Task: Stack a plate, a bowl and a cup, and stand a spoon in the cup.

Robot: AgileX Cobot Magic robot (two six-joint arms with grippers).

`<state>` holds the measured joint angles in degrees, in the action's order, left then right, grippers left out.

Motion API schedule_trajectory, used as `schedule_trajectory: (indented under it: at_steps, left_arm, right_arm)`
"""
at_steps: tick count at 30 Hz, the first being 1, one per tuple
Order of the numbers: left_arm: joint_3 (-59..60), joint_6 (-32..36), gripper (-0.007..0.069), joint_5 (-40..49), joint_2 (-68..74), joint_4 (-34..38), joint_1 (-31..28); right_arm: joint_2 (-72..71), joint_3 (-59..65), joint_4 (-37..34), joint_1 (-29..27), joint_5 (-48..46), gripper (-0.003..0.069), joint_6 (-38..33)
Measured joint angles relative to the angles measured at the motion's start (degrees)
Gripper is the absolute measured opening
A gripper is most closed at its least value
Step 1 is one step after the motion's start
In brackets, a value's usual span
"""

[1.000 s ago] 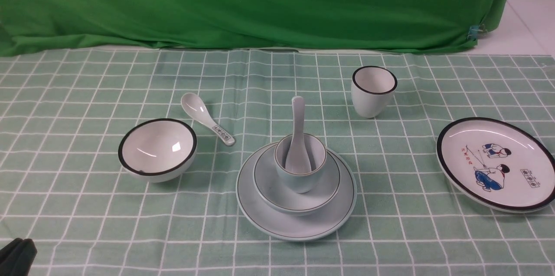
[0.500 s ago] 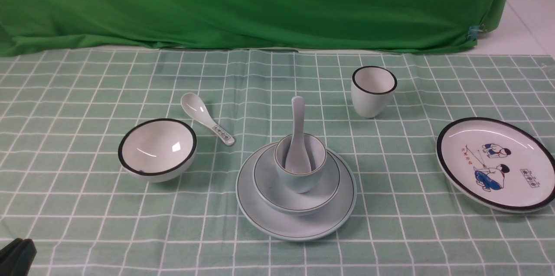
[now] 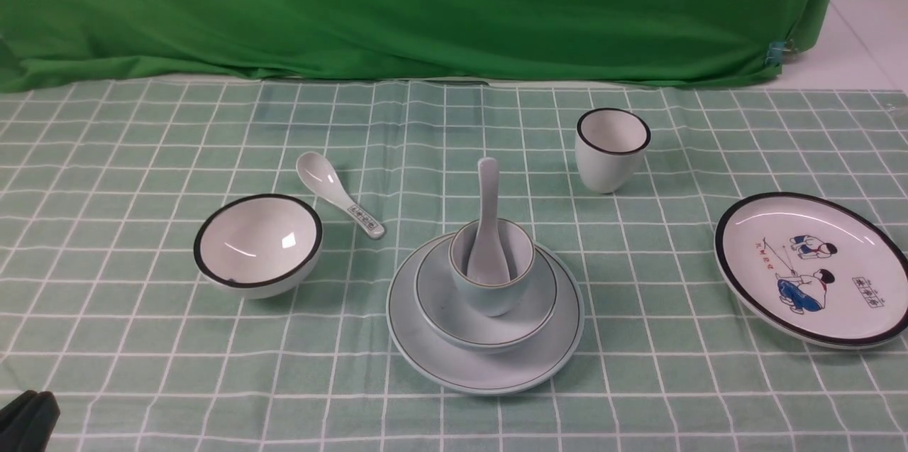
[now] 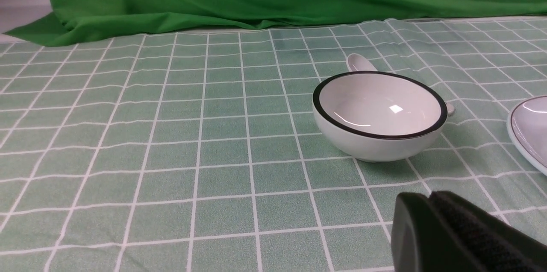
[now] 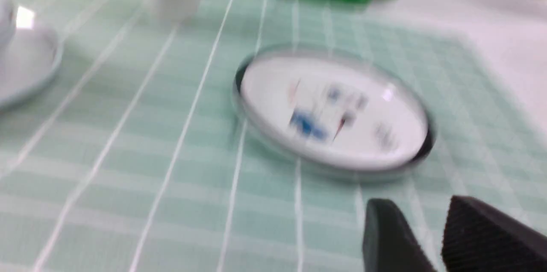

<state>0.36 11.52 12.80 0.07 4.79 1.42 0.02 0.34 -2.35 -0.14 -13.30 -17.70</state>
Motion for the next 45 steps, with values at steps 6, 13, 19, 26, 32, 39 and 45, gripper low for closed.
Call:
schedule_trajectory:
  at_steps: [6, 13, 19, 26, 32, 39, 45]
  left_arm:
    - [0.00, 0.00, 0.0011, 0.00, 0.00, -0.06, 0.00]
    - [0.00, 0.00, 0.0011, 0.00, 0.00, -0.06, 0.00]
    - [0.00, 0.00, 0.0012, 0.00, 0.00, -0.06, 0.00]
    - [0.00, 0.00, 0.0013, 0.00, 0.00, -0.06, 0.00]
    - [0.00, 0.00, 0.0013, 0.00, 0.00, -0.06, 0.00]
    - [0.00, 0.00, 0.0013, 0.00, 0.00, -0.06, 0.00]
    - [0.00, 0.00, 0.0013, 0.00, 0.00, -0.06, 0.00]
  right_arm:
    - [0.00, 0.13, 0.00, 0.25, -1.09, 0.0241, 0.96]
    - [0.00, 0.13, 0.00, 0.29, -0.88, 0.0241, 1.74]
    - [0.00, 0.13, 0.00, 0.29, -0.88, 0.0241, 1.74]
    - [0.00, 0.13, 0.00, 0.29, -0.88, 0.0241, 1.81]
    - [0.00, 0.13, 0.00, 0.29, -0.88, 0.0241, 1.81]
    - [0.00, 0.13, 0.00, 0.29, -0.83, 0.0241, 1.89]
    - [0.00, 0.13, 0.00, 0.29, -0.83, 0.0241, 1.94]
